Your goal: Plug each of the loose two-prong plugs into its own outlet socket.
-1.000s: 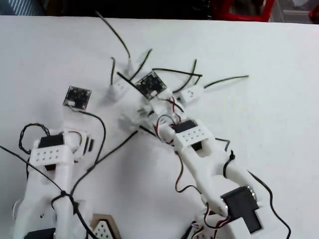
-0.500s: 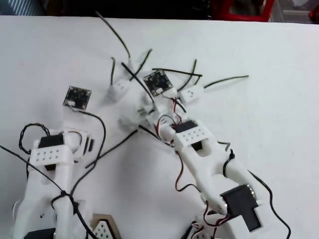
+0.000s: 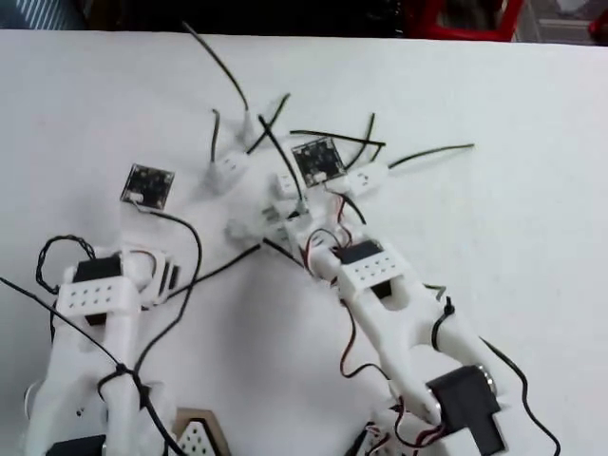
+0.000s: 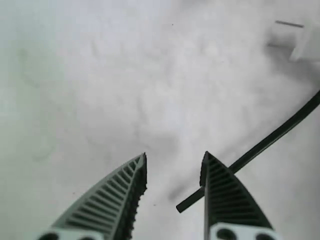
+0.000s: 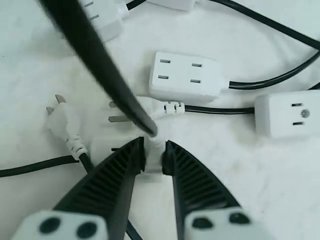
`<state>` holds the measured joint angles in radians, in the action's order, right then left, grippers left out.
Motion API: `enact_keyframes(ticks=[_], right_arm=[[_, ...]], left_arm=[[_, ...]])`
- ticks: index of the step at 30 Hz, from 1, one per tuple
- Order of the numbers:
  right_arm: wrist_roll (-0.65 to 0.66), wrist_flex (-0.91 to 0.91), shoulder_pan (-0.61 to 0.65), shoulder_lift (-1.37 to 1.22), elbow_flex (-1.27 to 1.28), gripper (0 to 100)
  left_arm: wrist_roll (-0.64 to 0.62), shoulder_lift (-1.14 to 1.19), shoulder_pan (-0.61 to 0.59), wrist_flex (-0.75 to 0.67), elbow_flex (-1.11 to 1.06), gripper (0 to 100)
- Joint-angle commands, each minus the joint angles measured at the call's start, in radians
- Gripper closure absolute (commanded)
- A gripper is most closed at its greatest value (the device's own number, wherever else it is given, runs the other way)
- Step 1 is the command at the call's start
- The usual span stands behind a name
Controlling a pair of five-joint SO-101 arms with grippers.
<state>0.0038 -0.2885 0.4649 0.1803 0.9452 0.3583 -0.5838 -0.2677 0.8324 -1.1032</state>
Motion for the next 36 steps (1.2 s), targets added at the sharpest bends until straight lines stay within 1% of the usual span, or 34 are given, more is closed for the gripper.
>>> enact_keyframes(ticks=[1, 6, 13, 19, 26, 31, 36], right_arm=[[-0.048, -0.016, 0.001, 0.038, 0.037, 98.2], [0.008, -0.008, 0.031, -0.021, 0.041, 98.2], [0.008, -0.005, 0.038, -0.048, 0.017, 98.2], [0.008, 0.082, 0.035, -0.028, 0.018, 98.2], [0.008, 0.091, 0.039, 0.088, 0.092, 98.2], [0.008, 0.091, 0.039, 0.088, 0.115, 98.2], [0.006, 0.077, 0.079, 0.088, 0.120, 98.2]], left_arm=[[-0.002, -0.028, -0.010, -0.020, -0.006, 81], [-0.002, -0.028, -0.010, -0.020, -0.006, 81], [-0.002, -0.030, -0.010, -0.020, -0.008, 81], [-0.002, -0.030, -0.010, -0.020, -0.008, 81], [-0.002, -0.030, -0.010, -0.020, -0.008, 81], [-0.002, -0.030, -0.010, -0.020, -0.008, 81], [-0.002, -0.030, -0.010, -0.020, -0.008, 81]])
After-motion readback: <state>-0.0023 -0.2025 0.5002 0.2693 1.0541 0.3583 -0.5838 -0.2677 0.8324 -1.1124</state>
